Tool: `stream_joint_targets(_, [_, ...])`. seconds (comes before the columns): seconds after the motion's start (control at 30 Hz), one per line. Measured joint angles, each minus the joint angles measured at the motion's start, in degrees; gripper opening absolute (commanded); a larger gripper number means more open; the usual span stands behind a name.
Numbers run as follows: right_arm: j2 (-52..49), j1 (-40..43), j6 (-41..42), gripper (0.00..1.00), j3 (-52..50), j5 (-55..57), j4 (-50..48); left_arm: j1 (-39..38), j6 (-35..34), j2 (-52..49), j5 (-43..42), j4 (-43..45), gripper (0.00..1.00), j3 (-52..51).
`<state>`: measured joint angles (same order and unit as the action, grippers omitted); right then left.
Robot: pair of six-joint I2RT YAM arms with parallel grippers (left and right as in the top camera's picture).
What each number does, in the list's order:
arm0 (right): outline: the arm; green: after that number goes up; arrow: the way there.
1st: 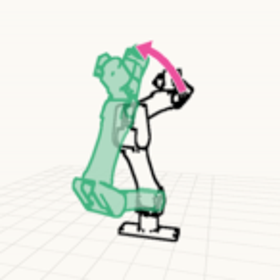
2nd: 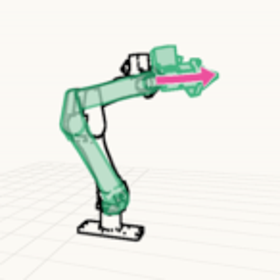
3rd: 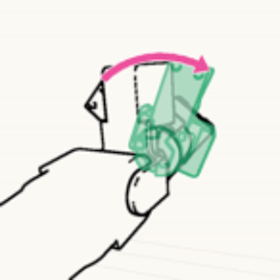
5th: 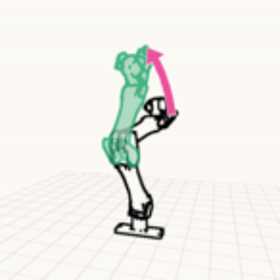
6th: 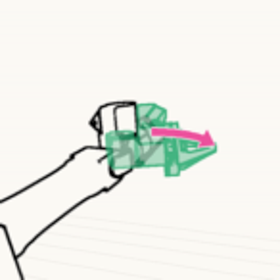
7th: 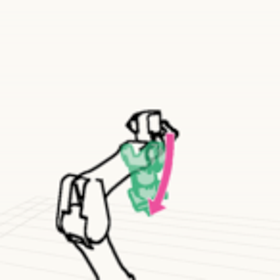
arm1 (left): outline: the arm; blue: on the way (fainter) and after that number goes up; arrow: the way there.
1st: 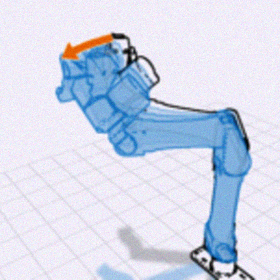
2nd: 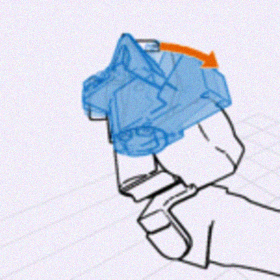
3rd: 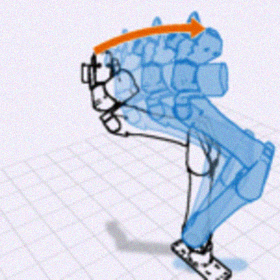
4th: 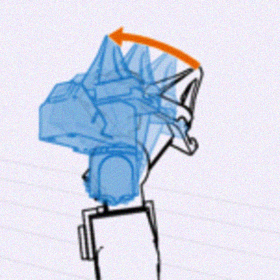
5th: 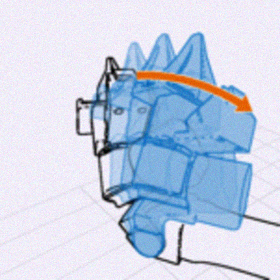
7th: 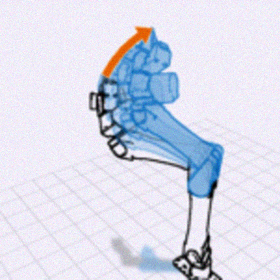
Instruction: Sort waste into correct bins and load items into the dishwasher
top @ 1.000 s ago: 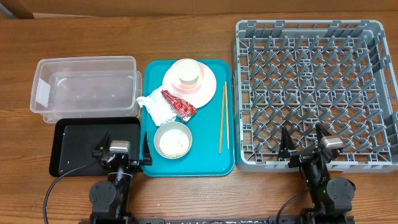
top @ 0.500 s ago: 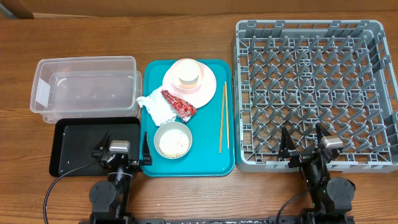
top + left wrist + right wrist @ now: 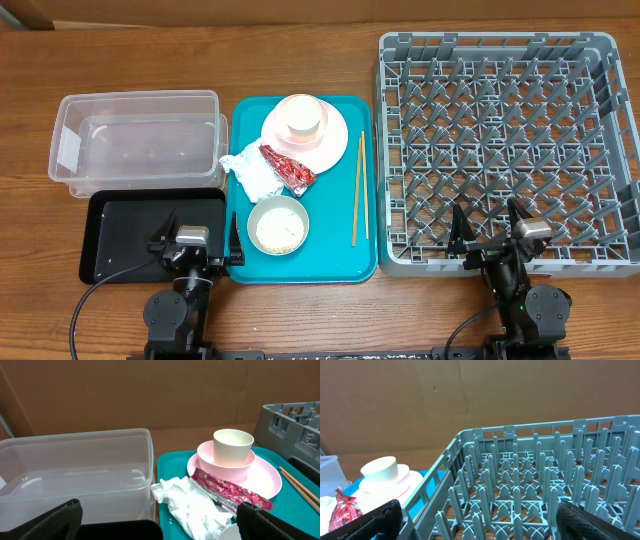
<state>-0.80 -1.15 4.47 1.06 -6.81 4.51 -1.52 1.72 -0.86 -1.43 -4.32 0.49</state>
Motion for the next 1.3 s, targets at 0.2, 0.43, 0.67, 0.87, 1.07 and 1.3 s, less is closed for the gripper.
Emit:
stream_joint_targets(0.2, [0.0,-0.02,0.0,1.0,0.0,0.0,0.0,0.0,0.0,0.0,0.0,0.0,1.0,-0.02])
stream_joint_targets(0.43, [0.0,0.0,0.0,1.0,0.0,0.0,0.0,0.0,0.02,0.0,0.0,0.0,1.0,-0.02])
stream_joint_targets(0.67, [0.0,-0.02,0.02,1.0,0.0,0.0,0.0,0.0,0.0,0.0,0.0,0.0,1.0,0.0])
stream_joint_targets(0.87, [0.0,-0.02,0.02,1.0,0.0,0.02,0.0,0.0,0.22,0.0,0.11,0.04,1.0,-0.02])
stream_joint_targets(1.07, [0.0,0.0,0.0,1.0,0.0,-0.02,0.0,0.0,4.37,0.0,4.9,5.6,1.0,-0.02])
stream_joint_targets(1.3, [0.0,-0.02,0.0,1.0,0.0,0.0,-0.02,0.0,5.99,0.0,6.82,1.25,1.0,-0.02])
